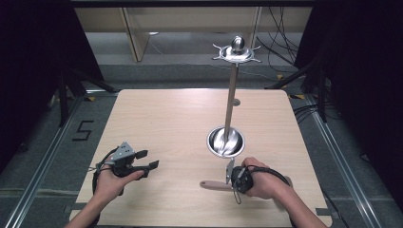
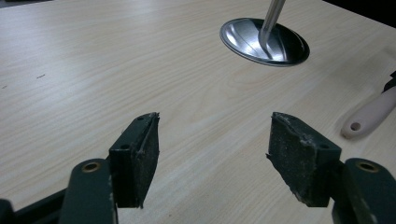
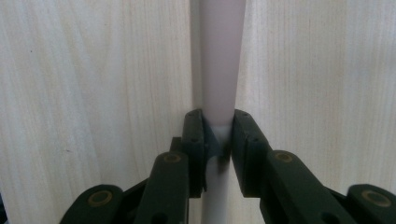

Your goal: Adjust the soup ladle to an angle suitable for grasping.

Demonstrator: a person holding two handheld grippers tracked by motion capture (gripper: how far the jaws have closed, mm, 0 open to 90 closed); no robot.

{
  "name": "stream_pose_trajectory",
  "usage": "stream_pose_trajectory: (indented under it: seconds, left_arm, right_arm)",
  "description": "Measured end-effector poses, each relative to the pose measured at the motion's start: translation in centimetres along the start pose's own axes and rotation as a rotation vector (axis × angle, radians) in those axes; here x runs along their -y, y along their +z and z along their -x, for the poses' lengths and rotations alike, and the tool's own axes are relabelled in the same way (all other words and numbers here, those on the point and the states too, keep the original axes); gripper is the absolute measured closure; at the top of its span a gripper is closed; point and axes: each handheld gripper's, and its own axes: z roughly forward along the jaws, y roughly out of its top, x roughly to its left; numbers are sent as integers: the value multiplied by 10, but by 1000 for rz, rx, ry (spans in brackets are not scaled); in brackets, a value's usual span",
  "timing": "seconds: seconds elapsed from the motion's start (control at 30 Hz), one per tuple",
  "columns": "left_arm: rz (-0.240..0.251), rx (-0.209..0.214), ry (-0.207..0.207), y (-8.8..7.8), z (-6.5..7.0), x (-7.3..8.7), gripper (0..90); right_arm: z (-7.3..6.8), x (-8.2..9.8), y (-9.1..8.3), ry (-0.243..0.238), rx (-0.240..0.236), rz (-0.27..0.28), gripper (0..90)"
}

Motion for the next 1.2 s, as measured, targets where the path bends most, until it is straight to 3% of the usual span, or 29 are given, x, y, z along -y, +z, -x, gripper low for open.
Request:
stream_pose_trajectory:
  seconds: [0.07, 0.1, 0.13, 0.17, 0.23, 0.3, 0.33, 0.37, 0.43, 0.47, 0.5, 0.53, 0.57, 0.63, 0.7, 0.8, 0.9, 1.07, 1.2]
  left_arm:
    - [-7, -4, 1, 0, 0, 0, 329]
    - [-7, -4, 1, 0, 0, 0, 329]
    - [0, -1, 0, 0, 0, 0, 329]
    - [0, 0, 0, 0, 0, 0, 329]
    - [-4, 1, 2, 0, 0, 0, 329]
    - [-4, 1, 2, 0, 0, 0, 329]
    - [-3, 1, 2, 0, 0, 0, 329]
    - [-3, 1, 2, 0, 0, 0, 329]
    - [-3, 1, 0, 0, 0, 0, 329]
    - [0, 3, 0, 1, 0, 0, 329]
    - [0, 5, -4, 1, 0, 0, 329]
    - [0, 6, -6, 1, 0, 0, 328]
    - [0, 6, -7, 1, 0, 0, 328]
    - [0, 6, -8, 1, 1, 0, 328]
    - [-1, 1, -12, 1, 1, 0, 328]
    - [5, 5, -16, 2, 2, 0, 327]
    - [0, 4, -12, 2, 2, 0, 328]
    - [15, 25, -17, 2, 7, -3, 327]
    - [19, 40, 10, 4, 14, -8, 327]
  right_arm:
    - [-2, 1, 0, 23, 7, 9, 772]
    - [-5, 2, -1, 67, 9, 0, 772]
    - [-5, 2, -1, 67, 9, 0, 772]
    - [-7, 3, -2, 104, 2, 6, 773]
    - [-7, 6, -7, 94, 38, 43, 774]
    - [-6, 6, -8, 94, 33, 59, 774]
    - [-8, 7, -10, 128, 37, 94, 774]
    - [-5, 10, -13, 106, 52, 159, 774]
    - [-5, 11, -15, 130, 47, 177, 774]
    - [-3, 15, -20, 132, 56, 224, 774]
    - [-3, 15, -20, 132, 56, 224, 774]
    - [-2, 19, -25, 133, 73, 267, 774]
    - [-4, 22, -27, 179, 101, 292, 774]
    - [-3, 24, -29, 182, 111, 316, 774]
    - [-2, 31, -33, 208, 151, 393, 774]
    - [-3, 38, -39, 248, 154, 437, 774]
    - [-6, 45, -43, 304, 215, 503, 774]
    - [-9, 58, -50, 392, 237, 625, 774]
    - [-13, 65, -54, 457, 253, 698, 774]
